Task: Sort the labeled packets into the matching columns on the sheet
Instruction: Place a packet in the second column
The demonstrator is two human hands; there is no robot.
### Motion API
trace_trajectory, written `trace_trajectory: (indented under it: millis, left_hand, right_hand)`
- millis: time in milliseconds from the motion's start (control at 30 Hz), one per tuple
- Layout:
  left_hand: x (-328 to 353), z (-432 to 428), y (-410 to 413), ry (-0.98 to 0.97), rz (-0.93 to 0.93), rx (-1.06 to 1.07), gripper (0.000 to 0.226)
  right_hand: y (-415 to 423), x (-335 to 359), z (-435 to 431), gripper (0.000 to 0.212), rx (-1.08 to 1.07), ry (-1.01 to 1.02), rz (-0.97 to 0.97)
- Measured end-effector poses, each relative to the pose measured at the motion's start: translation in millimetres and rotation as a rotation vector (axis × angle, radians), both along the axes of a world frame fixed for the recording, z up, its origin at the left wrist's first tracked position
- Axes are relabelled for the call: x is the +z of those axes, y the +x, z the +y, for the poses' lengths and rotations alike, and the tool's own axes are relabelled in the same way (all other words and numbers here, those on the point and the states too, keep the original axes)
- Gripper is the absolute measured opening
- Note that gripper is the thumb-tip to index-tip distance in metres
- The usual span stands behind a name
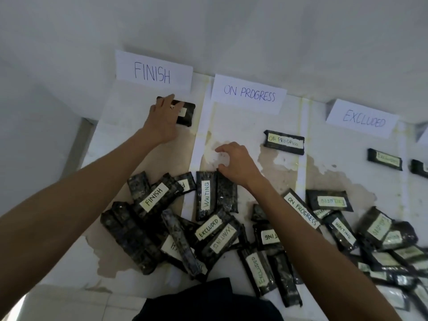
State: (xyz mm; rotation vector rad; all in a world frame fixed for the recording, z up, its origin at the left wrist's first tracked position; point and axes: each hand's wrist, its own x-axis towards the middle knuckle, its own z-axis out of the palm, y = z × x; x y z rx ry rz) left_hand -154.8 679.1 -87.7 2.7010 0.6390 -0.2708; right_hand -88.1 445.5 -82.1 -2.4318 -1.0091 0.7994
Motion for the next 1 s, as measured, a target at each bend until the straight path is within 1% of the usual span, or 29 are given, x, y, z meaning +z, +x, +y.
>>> trace_trajectory:
  millis: [67,100,200,267,333,367,400,433,467,500,533,567,600,633,700,767,800,867,933,1000]
  left_hand:
    - [6.7,-22.6,-14.3,-0.065,-0.037,0.052,0.067]
    - [9.9,-36.3,-23.9,-0.098,-0.06,0.079,0.063]
    - [15.9,-80.9,-61.6,-0.194,-0.089,0.136,0.054]
    - [15.2,-106.8,-87.9,-0.245,-0.117,0.154,0.05]
    - [13.3,-129.1,-108.3,-0.259,-0.149,0.134,0.048]
    - [13.1,-138.5,-114.9,-0.284,-0.159,0.136,0.047]
    - [14.1,-146.5,-118.3,-0.338,-0.167,0.163,0.046]
    - [16.8,-154.6,-120.3,-0.42,-0.169,0.208,0.045]
    - [21.5,-162.0,-121.1,-0.519,-0.166,0.265,0.044]
    - [28.4,-168.2,-120.1,-0.636,-0.155,0.335,0.044]
    - [35.2,-173.6,-117.9,-0.762,-0.143,0.417,0.045]
    - [42.1,-177.9,-115.4,-0.897,-0.132,0.501,0.046]
    - [48.1,-181.3,-112.3,-1.038,-0.136,0.581,0.046]
    - [52.3,-183.9,-109.2,-1.178,-0.163,0.657,0.044]
    - [55.6,-188.1,-104.0,-1.39,-0.259,0.798,0.038]
    - [60.3,-190.9,-102.5,-1.443,-0.336,0.89,0.032]
    - [62.1,-192.0,-103.1,-1.438,-0.362,0.893,0.025]
    - [64.5,-193.3,-105.5,-1.427,-0.404,0.866,0.015]
    - [68.3,-193.1,-107.2,-1.403,-0.422,0.854,0.014]
    - [69.2,-192.3,-108.1,-1.39,-0.42,0.861,0.012]
  right_hand:
    - [-12.3,9.1,-7.2,0.048,-0.066,-0.051,-0.036]
    - [-20.1,12.4,-11.7,0.051,-0.114,-0.112,-0.056]
    - [-48.1,17.6,-26.7,0.076,-0.229,-0.35,-0.025]
    - [-64.2,16.0,-32.9,0.091,-0.273,-0.372,0.061]
    - [-74.0,9.3,-37.1,0.101,-0.361,-0.294,0.142]
    - [-75.5,5.9,-38.4,0.1,-0.432,-0.239,0.187]
    - [-74.4,4.1,-38.2,0.092,-0.504,-0.185,0.233]
    - [-72.7,4.0,-39.5,0.078,-0.555,-0.136,0.265]
    - [-71.4,6.1,-41.7,0.06,-0.569,-0.092,0.276]
    - [-70.8,8.7,-44.3,0.041,-0.561,-0.04,0.263]
    - [-71.8,12.9,-45.9,0.028,-0.541,0.025,0.232]
    - [-74.1,18.4,-46.9,0.02,-0.496,0.1,0.177]
    - [-78.0,24.8,-47.7,0.017,-0.413,0.167,0.095]
    - [-82.9,29.9,-48.7,0.019,-0.308,0.214,0.006]
    - [-92.4,38.6,-51.2,0.031,-0.111,0.239,-0.167]
    - [-97.8,47.6,-56.5,0.042,-0.042,0.226,-0.271]
    - [-98.7,52.2,-60.2,0.046,-0.048,0.228,-0.271]
    - [-96.8,59.0,-68.8,0.056,-0.084,0.237,-0.193]
    - [-91.8,63.9,-76.2,0.064,-0.112,0.231,-0.099]
    - [-87.1,68.6,-80.5,0.068,-0.098,0.211,-0.035]
